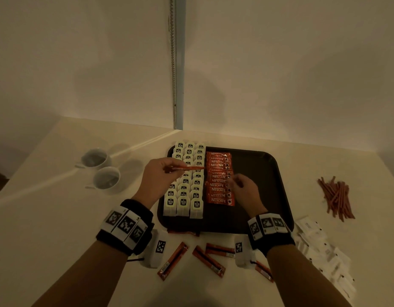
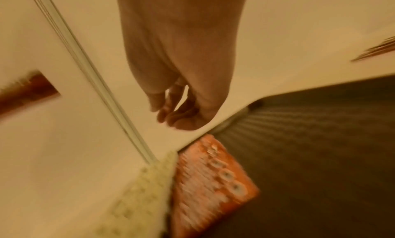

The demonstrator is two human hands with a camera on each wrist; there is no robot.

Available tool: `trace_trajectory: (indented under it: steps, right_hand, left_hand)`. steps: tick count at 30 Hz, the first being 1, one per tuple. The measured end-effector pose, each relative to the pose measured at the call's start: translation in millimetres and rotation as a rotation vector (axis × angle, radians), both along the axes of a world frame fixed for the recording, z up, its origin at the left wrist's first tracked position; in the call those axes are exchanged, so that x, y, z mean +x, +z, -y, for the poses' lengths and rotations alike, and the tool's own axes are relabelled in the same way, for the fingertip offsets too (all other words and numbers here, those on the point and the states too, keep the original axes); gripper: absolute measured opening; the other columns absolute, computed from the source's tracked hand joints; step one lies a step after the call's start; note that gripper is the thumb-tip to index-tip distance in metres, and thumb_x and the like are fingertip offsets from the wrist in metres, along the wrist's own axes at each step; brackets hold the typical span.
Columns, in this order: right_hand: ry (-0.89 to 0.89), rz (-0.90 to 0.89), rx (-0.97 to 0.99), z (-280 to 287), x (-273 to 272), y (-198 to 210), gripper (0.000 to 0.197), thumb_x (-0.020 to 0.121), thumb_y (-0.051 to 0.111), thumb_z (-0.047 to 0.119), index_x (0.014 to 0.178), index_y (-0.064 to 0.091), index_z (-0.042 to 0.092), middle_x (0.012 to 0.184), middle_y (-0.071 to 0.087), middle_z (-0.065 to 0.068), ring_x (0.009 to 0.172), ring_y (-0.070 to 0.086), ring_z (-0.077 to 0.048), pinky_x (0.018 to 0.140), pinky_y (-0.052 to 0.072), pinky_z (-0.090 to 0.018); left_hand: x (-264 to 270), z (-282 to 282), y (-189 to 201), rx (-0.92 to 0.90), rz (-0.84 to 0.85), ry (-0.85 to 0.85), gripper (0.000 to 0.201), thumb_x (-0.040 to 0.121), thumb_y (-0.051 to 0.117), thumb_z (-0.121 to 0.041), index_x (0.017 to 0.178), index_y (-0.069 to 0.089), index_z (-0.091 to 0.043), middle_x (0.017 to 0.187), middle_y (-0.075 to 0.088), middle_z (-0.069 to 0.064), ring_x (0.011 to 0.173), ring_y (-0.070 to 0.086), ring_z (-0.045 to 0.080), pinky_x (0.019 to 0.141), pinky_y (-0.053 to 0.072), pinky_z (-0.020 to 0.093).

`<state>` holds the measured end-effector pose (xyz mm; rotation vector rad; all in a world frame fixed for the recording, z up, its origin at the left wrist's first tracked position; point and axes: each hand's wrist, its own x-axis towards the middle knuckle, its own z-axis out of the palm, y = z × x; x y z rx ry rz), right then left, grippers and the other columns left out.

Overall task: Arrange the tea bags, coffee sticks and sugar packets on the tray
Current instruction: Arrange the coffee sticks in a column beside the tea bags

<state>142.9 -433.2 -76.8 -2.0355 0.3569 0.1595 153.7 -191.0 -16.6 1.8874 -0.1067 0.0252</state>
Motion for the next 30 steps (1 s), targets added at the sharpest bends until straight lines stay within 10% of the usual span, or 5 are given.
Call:
trace_trajectory:
  steps: [7,12,30]
  right_hand:
    - [0.178,-0.037,0.756,-34,5,63,0.023,0.094,0.05,0.01,0.114,0.059,0.008,0.104,0.063,-0.009,0.088,0.065,-0.015,0.075,0.054,-0.023]
    - [0.109,0.098,0.72,-35,1,59,0.017,0.091,0.052,0.003,0.102,0.063,0.009,0.099,0.064,-0.007,0.084,0.063,-0.012,0.073,0.053,-0.024]
    - [0.111,0.168,0.735,-40,-4,71,0.016,0.088,0.056,0.002,0.101,0.064,0.007,0.098,0.067,-0.009,0.086,0.067,-0.015,0.078,0.056,-0.023]
  left_hand:
    - [6,25,15,0.058,0.26,-0.144,0.03,0.075,0.072,0.007,0.096,0.074,-0.015,0.094,0.065,-0.008,0.088,0.061,-0.003,0.078,0.046,0.008]
    - [2,29,20,-0.154,-0.053,-0.052,0.046,0.076,0.077,-0.006,0.116,0.063,-0.024,0.111,0.067,0.0,0.099,0.064,0.009,0.082,0.055,0.022]
    - [0,33,27,-0.152,-0.015,0.027,0.016,0.077,0.077,-0.008,0.085,0.073,-0.021,0.083,0.073,0.002,0.072,0.069,0.012,0.07,0.057,0.023]
